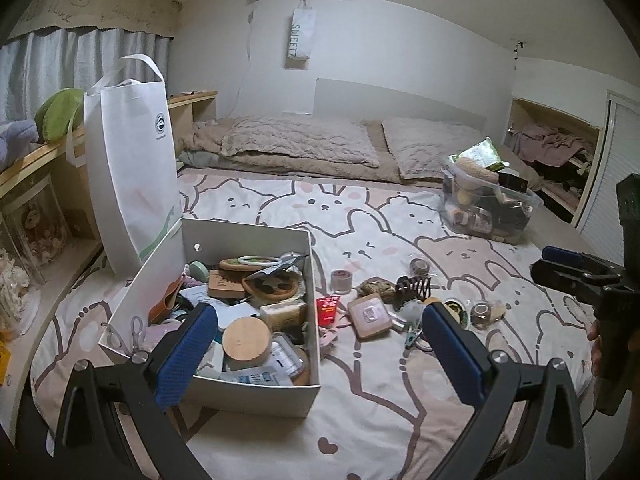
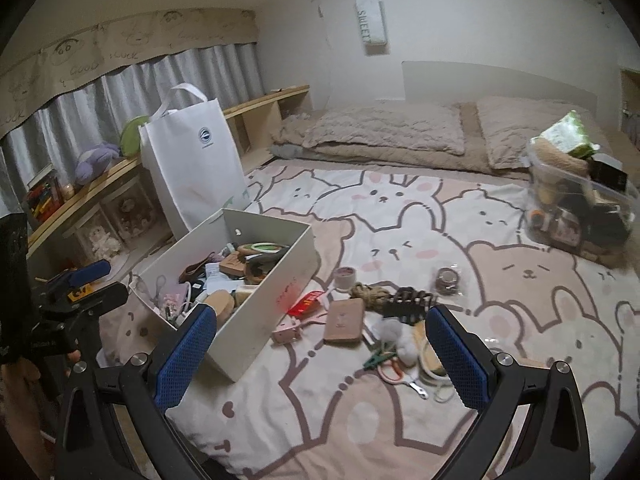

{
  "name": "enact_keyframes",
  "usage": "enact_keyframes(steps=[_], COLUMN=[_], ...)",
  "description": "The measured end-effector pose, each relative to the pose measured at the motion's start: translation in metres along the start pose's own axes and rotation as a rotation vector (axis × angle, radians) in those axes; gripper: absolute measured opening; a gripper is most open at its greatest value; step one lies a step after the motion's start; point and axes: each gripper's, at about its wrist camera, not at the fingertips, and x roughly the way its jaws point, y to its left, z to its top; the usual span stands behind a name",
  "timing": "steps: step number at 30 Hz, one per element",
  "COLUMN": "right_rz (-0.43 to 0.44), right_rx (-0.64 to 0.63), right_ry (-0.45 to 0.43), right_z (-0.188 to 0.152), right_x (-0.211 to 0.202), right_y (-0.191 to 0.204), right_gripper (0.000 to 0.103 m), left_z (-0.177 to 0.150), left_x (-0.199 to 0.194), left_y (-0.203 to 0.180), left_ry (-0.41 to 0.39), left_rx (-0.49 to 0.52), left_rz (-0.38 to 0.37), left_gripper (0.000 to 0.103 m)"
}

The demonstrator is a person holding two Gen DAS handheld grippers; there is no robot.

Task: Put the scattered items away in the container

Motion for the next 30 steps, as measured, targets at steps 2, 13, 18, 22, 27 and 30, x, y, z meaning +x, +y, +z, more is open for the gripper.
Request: enact_keyframes(steps=[2,13,18,22,27,30], right_rz=[-0.006,-0.057,-0.093,-0.106,-0.135,-0.152], right_rx=[0.009,0.047,0.062,0.088,0.115,0.118], right_ry=[-0.005,-0.027,-0.034,-0.037,-0.027,-0.02], right_z=[-0.002,-0.019,-0.026,-0.034,-0.046,-0.053], right_x=[-0.006,-0.035,-0.046,-0.053,-0.057,-0.057], right_y=[-0.005,-0.032,-0.048,-0.063,-0.08,-0.089], right_gripper=[0.103,0.103,0.103,0.103,0.103,0.103], left_z=[0.0,-0.001,-0.001,-0.003,-0.008,-0.012], left_x=[-0.001,-0.001,0.003,0.009,0.019,0.028], left_y=[-0.003,-0.024,-0.036,-0.05,-0.067,-0.077], left_ry=[-0.002,-0.002,0.004,0.01,0.029,0.048], left_rx=[0.002,0.012,0.024,0.032,0.051,0.058], left_rz=[-0.005,-0.037,-0.052,-0.071,-0.095,-0.104], left_gripper=[0.103,0.103,0.103,0.103,0.103,0.103])
